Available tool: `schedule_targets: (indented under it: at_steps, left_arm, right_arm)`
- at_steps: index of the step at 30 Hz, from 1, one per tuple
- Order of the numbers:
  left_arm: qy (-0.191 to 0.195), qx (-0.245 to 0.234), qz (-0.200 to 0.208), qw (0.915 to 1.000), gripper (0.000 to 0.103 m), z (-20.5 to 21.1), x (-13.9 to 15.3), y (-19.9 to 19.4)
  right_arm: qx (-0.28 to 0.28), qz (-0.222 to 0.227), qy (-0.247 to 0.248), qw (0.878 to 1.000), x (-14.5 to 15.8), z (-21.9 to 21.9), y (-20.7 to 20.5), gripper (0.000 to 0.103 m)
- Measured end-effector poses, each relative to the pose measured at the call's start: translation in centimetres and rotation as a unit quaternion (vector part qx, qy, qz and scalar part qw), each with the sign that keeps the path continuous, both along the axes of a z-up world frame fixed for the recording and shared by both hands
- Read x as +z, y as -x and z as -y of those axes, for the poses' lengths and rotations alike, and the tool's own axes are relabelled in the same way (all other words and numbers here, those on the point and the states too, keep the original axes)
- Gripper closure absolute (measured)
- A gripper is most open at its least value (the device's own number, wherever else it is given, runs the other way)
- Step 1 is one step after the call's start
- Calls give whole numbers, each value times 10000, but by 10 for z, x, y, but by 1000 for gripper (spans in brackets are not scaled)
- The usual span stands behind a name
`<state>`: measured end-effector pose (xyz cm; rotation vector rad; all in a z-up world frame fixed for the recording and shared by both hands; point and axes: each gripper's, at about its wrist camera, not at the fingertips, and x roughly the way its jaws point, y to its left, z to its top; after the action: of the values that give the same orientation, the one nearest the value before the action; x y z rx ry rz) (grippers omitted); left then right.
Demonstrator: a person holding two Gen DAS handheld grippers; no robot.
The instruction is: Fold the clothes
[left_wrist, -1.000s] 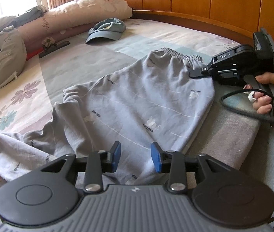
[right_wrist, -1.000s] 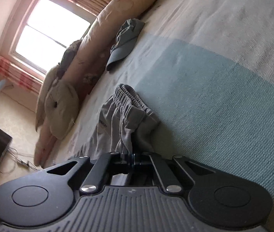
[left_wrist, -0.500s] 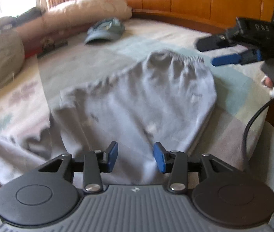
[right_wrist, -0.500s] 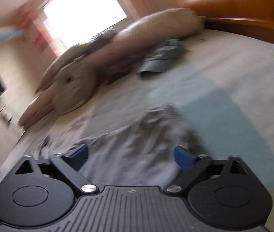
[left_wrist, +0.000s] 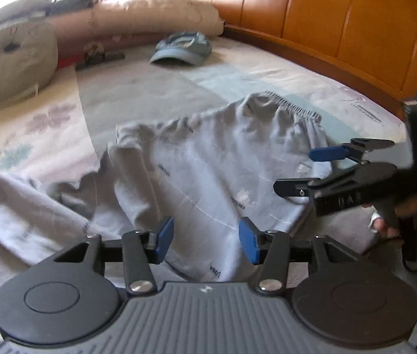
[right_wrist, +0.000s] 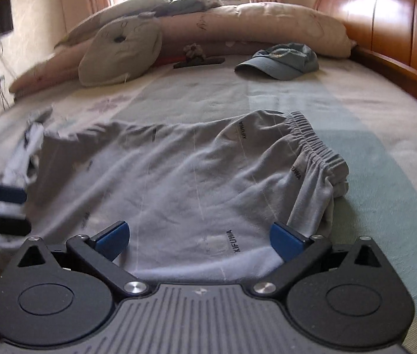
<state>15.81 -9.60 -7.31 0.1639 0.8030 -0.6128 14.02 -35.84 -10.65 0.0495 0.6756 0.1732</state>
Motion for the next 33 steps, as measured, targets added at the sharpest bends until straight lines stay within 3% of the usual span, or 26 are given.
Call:
schedule_targets:
  at_steps: [4,9,11,14,17,22,25,30,33]
  left_arm:
    - [91,66,-148,9998,48,-7,-7,10]
    - [328,168,-105,9993,45,-28,14,13]
    - [464,406,-8,9981,40,-45,24,8]
    - [770,999,9,9920,40,-80,34,-11]
    - [1116,1774,-62,9778,40,-123,34,-33]
    - [1668,2857,-510,9423,41,-181,11,-68]
    - [2002,2992,-754,9299,41,-198,-7,-85]
    - [2877,3113,-1069,8994,38,-213,-33,-109]
    - [3117,3076,-1071,8926,37,-216,-39,-124]
  right_arm:
    - [-34,109,192,9998,-3,-3,5,0]
    - [-79,186,254,9995,-4,-6,6,0]
    - [-68,272,241,9993,-6,-5,8,0]
    - [-33,358,199,9992,-7,-3,11,0]
    - [-11,386,189,9991,-7,-3,12,0]
    - [3,408,174,9990,-7,-3,13,0]
    - [6,415,166,9990,-7,-2,13,0]
    - [17,429,138,9990,-8,-2,13,0]
    - [17,430,144,9990,-8,-2,13,0]
